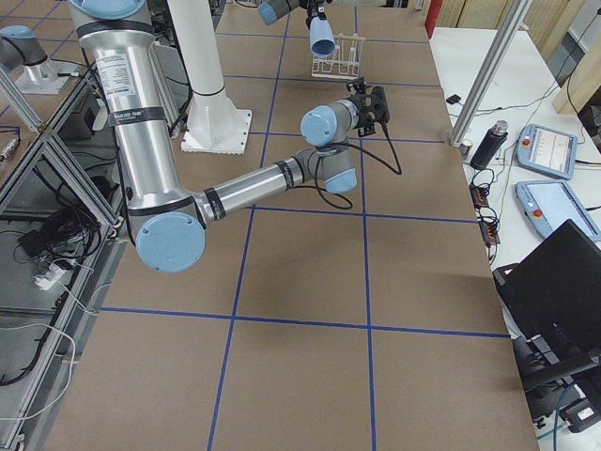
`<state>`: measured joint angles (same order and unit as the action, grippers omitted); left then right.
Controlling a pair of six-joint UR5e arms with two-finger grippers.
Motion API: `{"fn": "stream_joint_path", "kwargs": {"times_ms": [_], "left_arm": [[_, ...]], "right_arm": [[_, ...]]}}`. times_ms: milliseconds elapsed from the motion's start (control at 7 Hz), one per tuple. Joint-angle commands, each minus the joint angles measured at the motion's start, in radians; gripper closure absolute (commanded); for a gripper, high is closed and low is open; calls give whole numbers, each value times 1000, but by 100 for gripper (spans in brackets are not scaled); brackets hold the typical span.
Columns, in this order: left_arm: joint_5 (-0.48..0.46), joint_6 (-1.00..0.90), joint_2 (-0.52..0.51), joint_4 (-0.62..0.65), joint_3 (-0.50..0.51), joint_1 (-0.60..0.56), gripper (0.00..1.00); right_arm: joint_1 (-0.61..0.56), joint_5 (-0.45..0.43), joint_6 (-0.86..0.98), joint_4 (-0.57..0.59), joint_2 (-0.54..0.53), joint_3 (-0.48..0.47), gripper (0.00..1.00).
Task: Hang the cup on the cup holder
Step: 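Carry the cup with the left gripper toward the rack while the right arm withdraws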
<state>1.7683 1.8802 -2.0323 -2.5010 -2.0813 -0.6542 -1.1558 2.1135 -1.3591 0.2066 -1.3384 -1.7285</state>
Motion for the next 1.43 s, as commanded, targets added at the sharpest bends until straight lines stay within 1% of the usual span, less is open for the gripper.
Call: {"fn": "stream_joint_path", "kwargs": {"times_ms": [0,143,286,429,571,714,857,1000,1143,1286], "left_arm": [[69,-143,7,295,-95,-109,100],[91,-221,6,456,-138,-139,100],[127,-360,7,654,-193,-180,100],[143,-519,7,859,-251,-214,100],[146,-664,7,1022,-285,-254,100],[148,-790,6,1142,-299,-284,100],[149,-896,6,1233,-301,-303,100],[148,-979,6,1336,-299,-320,100],[157,-1075,6,1420,-290,-338,100],[174,-1105,4,1445,-258,-350,100]], "right_arm": [[-74,3,266,329,25,4,0],[-112,9,402,478,34,0,0],[-139,6,517,634,35,-2,0],[-163,6,602,778,59,0,0],[-176,-9,624,939,99,1,0],[-189,-54,793,1027,100,6,0],[-218,-67,989,1198,125,6,0],[-220,-64,1120,1353,125,6,0],[-226,-29,1187,1460,125,10,0],[-243,61,1202,1513,122,27,0]]}}
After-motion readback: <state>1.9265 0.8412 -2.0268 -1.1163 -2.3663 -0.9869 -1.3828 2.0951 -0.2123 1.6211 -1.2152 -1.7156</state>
